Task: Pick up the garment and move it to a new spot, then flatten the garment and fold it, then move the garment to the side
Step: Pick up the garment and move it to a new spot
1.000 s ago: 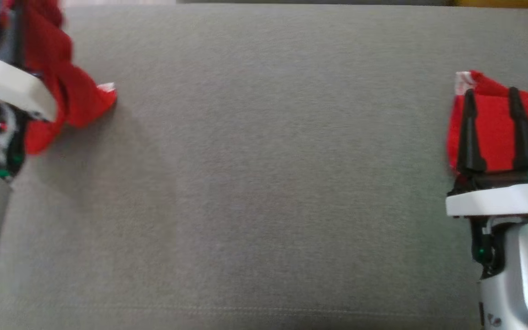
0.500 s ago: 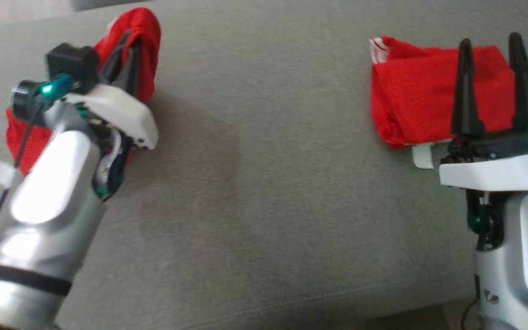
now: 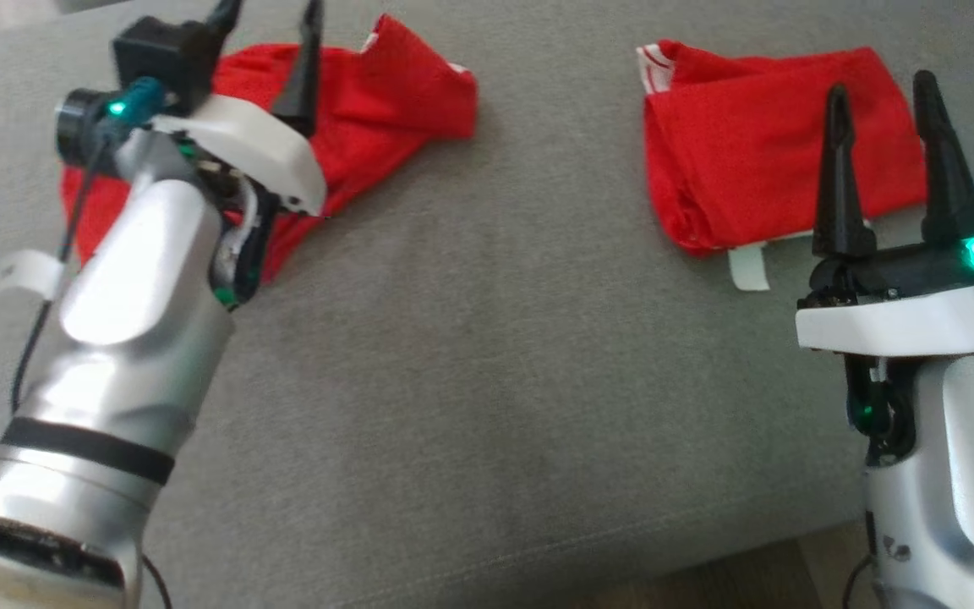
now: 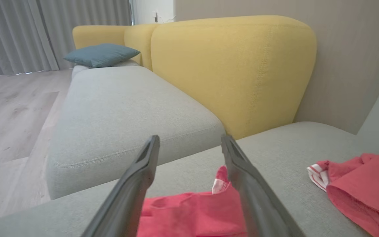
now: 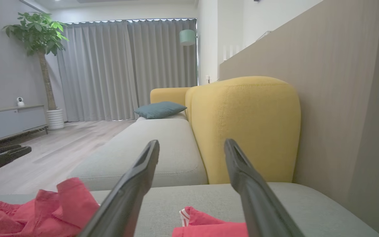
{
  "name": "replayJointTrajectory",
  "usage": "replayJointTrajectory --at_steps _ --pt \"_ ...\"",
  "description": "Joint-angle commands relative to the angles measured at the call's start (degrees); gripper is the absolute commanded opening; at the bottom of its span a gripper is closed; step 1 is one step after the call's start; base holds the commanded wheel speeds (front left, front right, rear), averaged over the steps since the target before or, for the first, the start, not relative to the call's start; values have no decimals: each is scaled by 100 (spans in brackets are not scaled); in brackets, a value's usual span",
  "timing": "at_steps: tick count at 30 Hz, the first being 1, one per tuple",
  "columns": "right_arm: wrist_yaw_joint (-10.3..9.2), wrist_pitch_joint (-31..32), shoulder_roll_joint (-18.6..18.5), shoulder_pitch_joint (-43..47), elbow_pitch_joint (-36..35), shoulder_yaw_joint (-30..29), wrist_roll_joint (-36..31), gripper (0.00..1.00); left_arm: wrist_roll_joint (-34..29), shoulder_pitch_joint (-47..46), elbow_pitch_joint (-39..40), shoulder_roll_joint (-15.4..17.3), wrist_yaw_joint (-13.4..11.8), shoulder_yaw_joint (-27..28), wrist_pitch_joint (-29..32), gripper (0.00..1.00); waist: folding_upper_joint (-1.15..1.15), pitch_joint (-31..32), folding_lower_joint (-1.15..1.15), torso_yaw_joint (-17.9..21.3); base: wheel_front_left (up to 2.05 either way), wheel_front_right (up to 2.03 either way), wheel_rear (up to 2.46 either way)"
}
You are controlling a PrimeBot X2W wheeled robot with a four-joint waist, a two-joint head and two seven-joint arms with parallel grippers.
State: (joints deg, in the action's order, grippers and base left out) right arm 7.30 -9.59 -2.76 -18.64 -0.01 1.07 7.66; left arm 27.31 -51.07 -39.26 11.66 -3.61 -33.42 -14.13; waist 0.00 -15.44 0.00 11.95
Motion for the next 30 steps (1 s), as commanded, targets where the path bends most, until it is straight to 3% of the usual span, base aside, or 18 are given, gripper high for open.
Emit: replayJointTrajectory --at_steps 1,9,18,26,30 --pt "19 -40 -11 -105 -158 81 15 100 -60 -289 127 248 -26 261 -53 100 0 99 0 -171 0 0 0" --pt "19 18 -11 51 57 -12 -103 100 -126 248 581 633 -72 739 -84 100 0 499 0 -969 0 0 0" --pt "19 84 -11 375 409 -58 -125 100 -169 1981 1629 919 -279 1351 -85 100 0 1011 0 -1736 0 0 0" --pt "19 66 -11 790 701 67 24 100 -286 3702 2777 519 -572 1953 -86 100 0 1317 0 -2037 0 0 0" --pt "19 81 -11 876 746 106 22 100 -413 4163 3053 303 -510 2177 -86 100 0 1352 0 -2171 0 0 0"
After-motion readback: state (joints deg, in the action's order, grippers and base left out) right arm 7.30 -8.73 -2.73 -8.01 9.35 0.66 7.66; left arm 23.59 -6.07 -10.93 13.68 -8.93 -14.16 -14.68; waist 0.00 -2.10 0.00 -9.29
